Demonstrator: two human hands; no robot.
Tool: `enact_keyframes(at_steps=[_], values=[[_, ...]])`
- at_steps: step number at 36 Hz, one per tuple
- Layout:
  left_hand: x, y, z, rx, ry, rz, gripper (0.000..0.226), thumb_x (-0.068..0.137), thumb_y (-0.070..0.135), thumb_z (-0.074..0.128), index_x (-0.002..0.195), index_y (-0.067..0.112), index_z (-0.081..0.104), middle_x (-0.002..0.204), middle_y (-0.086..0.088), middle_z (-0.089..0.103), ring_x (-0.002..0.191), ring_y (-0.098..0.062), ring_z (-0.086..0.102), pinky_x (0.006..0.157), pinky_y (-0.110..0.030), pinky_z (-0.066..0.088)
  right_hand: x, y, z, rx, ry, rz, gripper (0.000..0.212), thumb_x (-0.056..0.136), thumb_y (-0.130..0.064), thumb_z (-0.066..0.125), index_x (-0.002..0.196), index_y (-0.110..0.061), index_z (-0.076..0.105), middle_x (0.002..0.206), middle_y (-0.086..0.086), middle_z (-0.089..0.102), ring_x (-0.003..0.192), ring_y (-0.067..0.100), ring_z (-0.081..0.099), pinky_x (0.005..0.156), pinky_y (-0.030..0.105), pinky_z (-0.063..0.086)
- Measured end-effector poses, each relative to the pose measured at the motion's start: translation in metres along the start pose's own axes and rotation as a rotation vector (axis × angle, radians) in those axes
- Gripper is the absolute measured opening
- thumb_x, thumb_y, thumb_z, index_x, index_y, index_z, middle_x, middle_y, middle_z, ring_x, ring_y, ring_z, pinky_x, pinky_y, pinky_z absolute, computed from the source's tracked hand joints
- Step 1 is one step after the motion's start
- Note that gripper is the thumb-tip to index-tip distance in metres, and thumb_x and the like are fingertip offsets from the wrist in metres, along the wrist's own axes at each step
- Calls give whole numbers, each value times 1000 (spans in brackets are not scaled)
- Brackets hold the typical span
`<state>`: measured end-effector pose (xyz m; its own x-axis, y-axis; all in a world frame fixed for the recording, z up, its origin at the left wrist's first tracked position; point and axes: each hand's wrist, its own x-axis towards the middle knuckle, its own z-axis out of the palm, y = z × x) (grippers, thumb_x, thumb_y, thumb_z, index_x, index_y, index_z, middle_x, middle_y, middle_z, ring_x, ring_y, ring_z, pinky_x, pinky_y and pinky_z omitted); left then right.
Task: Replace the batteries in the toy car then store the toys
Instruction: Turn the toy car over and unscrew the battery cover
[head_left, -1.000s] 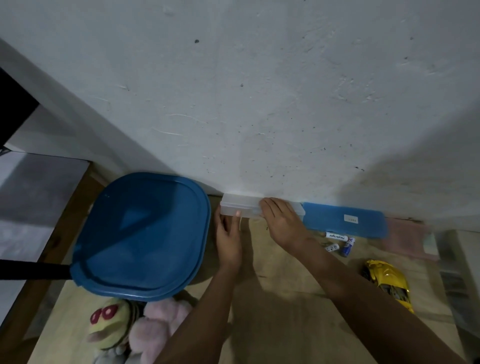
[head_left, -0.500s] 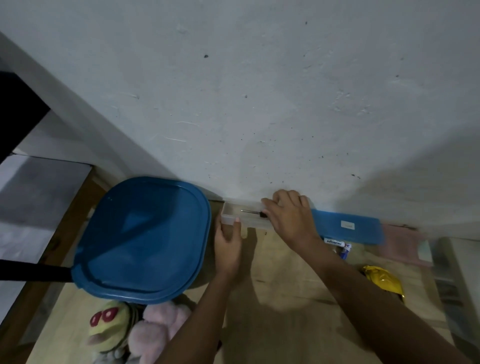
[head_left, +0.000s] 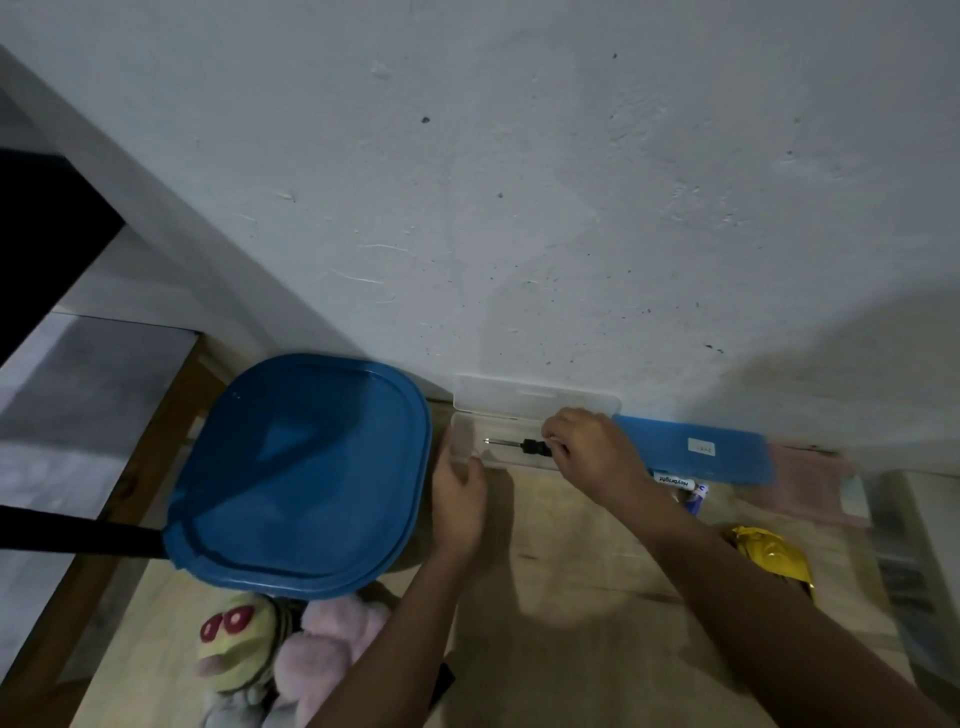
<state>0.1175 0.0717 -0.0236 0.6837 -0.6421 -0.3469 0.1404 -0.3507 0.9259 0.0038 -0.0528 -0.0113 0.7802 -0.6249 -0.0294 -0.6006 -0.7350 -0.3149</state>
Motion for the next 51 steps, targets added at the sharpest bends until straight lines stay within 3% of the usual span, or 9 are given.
enact_keyframes(at_steps=[6, 10, 21, 26, 31, 36, 40, 43, 51], values=[[0, -3, -2, 30, 2, -2, 47, 97, 14, 45, 143, 18, 32, 133, -5, 52, 123, -16, 47, 102, -27, 34, 6, -13, 2, -143, -190, 120, 23, 90, -9, 52, 111, -9, 62, 110, 9, 58, 104, 24, 54, 80, 35, 50], [-1, -2, -2, 60, -7, 17, 47, 98, 16, 45, 143, 17, 31, 135, -6, 50, 119, -8, 44, 99, -25, 33, 6, -20, 5, -225, -213, 131, 24, 88, 1, 50, 108, -5, 62, 108, 12, 60, 103, 26, 56, 79, 37, 50], [1, -5, 1, 379, 13, 111, 48, 99, 10, 37, 146, 15, 26, 116, -15, 59, 100, -17, 53, 89, -24, 38, -37, -20, -23, 194, 111, 368, 22, 87, -23, 61, 104, -10, 65, 98, 9, 63, 91, 25, 59, 72, 32, 47], [6, 2, 1, 503, 5, 106, 46, 93, 0, 39, 138, -3, 32, 142, -22, 36, 128, -36, 38, 105, -39, 33, -96, -12, -44, 422, 267, 529, 16, 82, -18, 68, 95, -8, 70, 89, 6, 67, 79, 16, 59, 74, 30, 49], [-13, 16, 11, 711, 69, 208, 56, 98, 13, 40, 146, -2, 15, 155, -16, 15, 139, -33, 25, 115, -44, 24, -156, 9, -64, 550, 341, 687, 11, 79, -16, 72, 89, -10, 72, 79, 3, 69, 71, 11, 61, 72, 24, 50], [-73, 35, 55, 624, -93, 325, 49, 99, 17, 41, 143, 1, 28, 153, -13, 25, 140, -24, 26, 113, -25, 18, -213, 49, -74, 667, 377, 802, 5, 79, -13, 71, 80, -16, 68, 70, -6, 64, 66, -2, 57, 59, 7, 41], [-132, 27, 106, 577, -434, 440, 42, 96, 14, 46, 136, 5, 42, 140, -14, 45, 129, -25, 41, 102, -19, 27, -254, 83, -64, 666, 353, 929, 10, 80, -13, 70, 81, -3, 68, 76, 10, 67, 73, 19, 62, 65, 25, 44], [-163, 11, 144, 661, -627, 392, 48, 98, 25, 43, 143, 12, 33, 143, -11, 38, 132, -25, 37, 107, -29, 30, -278, 103, -46, 599, 278, 984, 19, 80, -16, 71, 88, 1, 70, 76, 9, 66, 73, 19, 61, 59, 23, 42], [-196, -4, 197, 992, -587, 274, 70, 95, 47, 39, 149, 10, 12, 154, -16, 14, 132, -36, 35, 104, -41, 37, -293, 117, -28, 593, 226, 915, 11, 77, -11, 72, 71, -3, 68, 67, 7, 62, 72, 17, 60, 53, 4, 38]])
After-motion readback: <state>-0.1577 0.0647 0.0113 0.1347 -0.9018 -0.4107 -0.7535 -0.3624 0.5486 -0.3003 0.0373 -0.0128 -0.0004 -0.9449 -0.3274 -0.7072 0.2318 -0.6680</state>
